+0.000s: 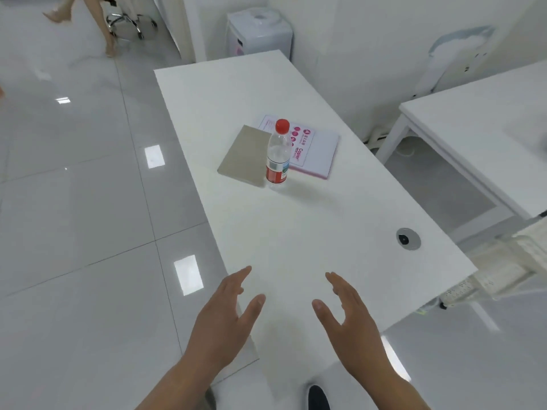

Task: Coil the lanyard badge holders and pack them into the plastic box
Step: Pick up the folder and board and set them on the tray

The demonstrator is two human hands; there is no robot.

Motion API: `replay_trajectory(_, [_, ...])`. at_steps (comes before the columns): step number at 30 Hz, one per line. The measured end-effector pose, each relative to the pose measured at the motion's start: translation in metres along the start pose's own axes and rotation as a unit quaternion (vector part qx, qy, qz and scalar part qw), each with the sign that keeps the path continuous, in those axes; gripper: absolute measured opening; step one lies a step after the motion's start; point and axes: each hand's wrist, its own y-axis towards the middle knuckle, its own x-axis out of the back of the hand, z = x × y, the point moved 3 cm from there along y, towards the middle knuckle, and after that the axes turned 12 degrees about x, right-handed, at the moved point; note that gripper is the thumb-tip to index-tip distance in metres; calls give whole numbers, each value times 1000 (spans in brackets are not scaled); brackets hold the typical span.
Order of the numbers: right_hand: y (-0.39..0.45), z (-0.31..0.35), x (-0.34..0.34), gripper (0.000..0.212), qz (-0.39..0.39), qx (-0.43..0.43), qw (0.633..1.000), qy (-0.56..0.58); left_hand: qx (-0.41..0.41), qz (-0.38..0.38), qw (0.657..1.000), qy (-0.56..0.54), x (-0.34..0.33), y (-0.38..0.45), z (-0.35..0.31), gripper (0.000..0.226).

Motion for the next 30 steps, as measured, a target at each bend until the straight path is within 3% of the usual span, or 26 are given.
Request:
replay_trajectory(9, [31,78,-79,38,-130,-131,976,114,-67,133,989,15,89,92,20,36])
replay_trajectory(16, [53,105,-100,36,-157,-160,966,130,-90,167,980,52,117,140,16,33])
replay_trajectory(30, [117,89,-88,32,-211,-202,940,175,-111,205,966,113,118,232,-58,30])
